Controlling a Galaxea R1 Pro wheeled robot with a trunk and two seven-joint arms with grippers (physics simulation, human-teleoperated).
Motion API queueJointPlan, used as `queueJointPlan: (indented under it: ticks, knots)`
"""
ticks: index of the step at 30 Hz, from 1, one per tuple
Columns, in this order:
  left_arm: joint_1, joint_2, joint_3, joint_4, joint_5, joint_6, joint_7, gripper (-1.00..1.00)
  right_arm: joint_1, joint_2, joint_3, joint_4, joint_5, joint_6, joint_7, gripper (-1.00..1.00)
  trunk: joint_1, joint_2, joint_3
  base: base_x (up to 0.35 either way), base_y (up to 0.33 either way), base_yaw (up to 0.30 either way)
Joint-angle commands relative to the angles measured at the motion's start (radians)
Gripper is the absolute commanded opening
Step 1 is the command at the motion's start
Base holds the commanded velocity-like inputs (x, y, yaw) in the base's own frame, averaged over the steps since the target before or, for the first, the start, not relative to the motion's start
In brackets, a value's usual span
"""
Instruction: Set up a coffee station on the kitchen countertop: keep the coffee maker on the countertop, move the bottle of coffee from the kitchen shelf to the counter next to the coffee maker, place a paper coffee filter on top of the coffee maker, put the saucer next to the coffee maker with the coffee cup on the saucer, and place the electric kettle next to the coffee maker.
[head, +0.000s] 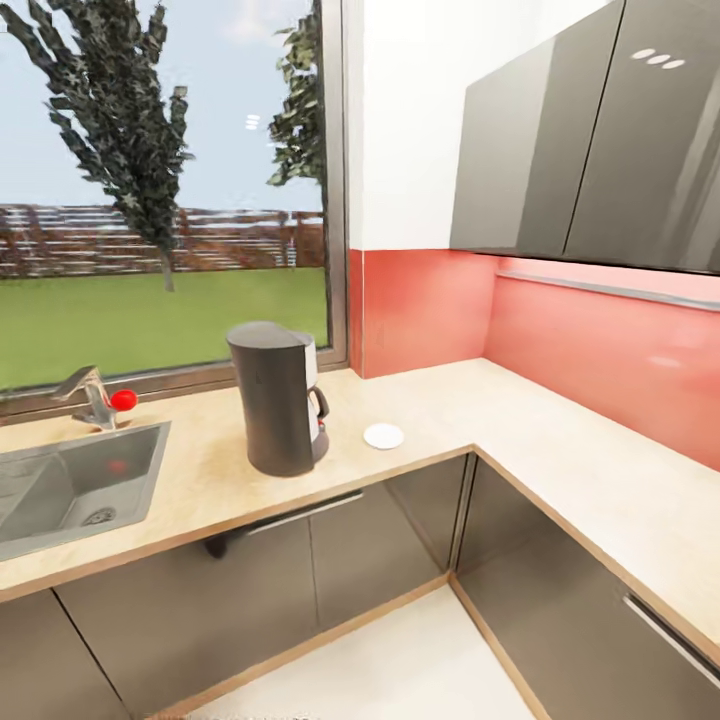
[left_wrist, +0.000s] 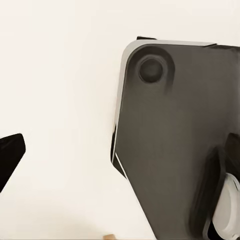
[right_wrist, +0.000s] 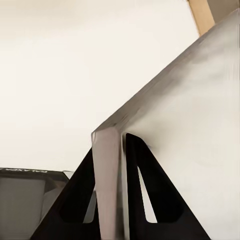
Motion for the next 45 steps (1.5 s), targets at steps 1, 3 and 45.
queueJointPlan:
  ticks: [1,3,45]
  knots:
    - [0.000,-0.001,0.007,0.000,0.000,-0.003,0.000,1.00,-0.001,-0.001,0.006,0.001,0.002,-0.002,-0.007,-1.00,0.001,-0.002,-0.002,-0.005,-0.005,0.277]
    - [0.000,-0.002,0.006,0.000,0.000,-0.003,0.000,1.00,-0.001,-0.001,0.006,0.001,0.002,-0.002,-0.007,-1.00,0.001,-0.002,-0.002,-0.050,-0.058,0.277]
    - [0.000,0.002,0.007,0.000,0.000,0.000,0.004,1.00,-0.001,-0.001,0.006,0.000,0.001,-0.002,-0.007,-1.00,0.001,-0.002,-0.002,-0.059,-0.174,0.277]
